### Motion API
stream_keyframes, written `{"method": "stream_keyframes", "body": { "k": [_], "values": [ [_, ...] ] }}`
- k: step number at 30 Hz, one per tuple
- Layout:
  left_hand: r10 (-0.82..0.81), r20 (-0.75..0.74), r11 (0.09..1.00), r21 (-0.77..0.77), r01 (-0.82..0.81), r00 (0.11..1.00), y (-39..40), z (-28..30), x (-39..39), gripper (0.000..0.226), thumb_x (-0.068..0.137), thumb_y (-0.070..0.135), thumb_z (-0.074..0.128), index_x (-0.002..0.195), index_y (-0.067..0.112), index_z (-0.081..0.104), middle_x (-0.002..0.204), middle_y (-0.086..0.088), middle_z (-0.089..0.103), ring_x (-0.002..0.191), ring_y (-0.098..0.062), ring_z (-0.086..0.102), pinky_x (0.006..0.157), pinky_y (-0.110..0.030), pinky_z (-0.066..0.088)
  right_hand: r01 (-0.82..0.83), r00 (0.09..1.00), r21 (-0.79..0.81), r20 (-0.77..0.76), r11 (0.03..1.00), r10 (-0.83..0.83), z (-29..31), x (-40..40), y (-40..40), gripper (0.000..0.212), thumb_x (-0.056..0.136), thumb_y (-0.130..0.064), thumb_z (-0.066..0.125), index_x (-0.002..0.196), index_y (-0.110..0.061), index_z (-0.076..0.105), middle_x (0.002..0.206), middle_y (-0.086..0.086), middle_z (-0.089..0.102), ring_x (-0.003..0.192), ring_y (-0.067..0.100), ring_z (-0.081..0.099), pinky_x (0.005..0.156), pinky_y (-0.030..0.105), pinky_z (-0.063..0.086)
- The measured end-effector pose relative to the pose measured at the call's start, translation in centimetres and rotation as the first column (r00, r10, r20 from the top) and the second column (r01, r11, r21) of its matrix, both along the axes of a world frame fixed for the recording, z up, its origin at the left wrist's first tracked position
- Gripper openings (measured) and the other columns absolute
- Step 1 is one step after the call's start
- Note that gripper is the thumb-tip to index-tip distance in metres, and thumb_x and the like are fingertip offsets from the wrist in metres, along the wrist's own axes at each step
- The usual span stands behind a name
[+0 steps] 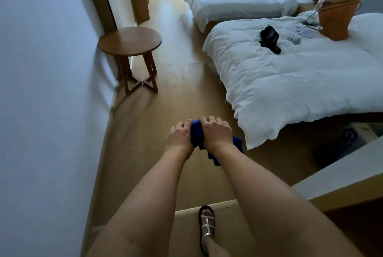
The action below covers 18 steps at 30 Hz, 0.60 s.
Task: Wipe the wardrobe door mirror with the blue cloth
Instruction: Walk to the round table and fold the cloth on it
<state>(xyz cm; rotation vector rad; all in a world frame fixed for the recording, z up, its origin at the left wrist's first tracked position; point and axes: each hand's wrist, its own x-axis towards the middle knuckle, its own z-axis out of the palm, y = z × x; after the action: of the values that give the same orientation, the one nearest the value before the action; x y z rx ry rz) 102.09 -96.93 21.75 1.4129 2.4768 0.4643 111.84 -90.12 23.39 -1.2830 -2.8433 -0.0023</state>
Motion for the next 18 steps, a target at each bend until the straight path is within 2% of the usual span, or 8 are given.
{"method": "stream_keyframes", "body": {
  "k": [11,18],
  "values": [
    [0.116,-0.061,0.993,-0.029,-0.118,0.991,15.1,2.1,-8.6,0.066,0.082,0.027,0.064,0.138,0.029,0.030,0.131,0.001,0.045,0.114,-0.020,0.045,0.074,-0.029,0.038,-0.125,0.992,-0.019,-0.035,0.992,0.124,1.3,-9.5,16.4,0.056,0.079,-0.025,0.072,0.127,-0.018,0.045,0.118,0.004,0.057,0.106,0.024,0.057,0.090,0.035,0.045],
    [0.143,-0.124,0.989,-0.025,-0.147,0.982,21.8,2.8,-14.3,0.067,0.082,0.025,0.065,0.138,0.028,0.029,0.128,-0.002,0.047,0.111,-0.022,0.046,0.075,-0.032,0.042,-0.179,0.981,-0.011,-0.076,0.984,0.177,1.5,-15.8,23.9,0.056,0.078,-0.026,0.073,0.126,-0.018,0.046,0.116,0.003,0.058,0.105,0.023,0.058,0.087,0.035,0.046]
  ]
}}
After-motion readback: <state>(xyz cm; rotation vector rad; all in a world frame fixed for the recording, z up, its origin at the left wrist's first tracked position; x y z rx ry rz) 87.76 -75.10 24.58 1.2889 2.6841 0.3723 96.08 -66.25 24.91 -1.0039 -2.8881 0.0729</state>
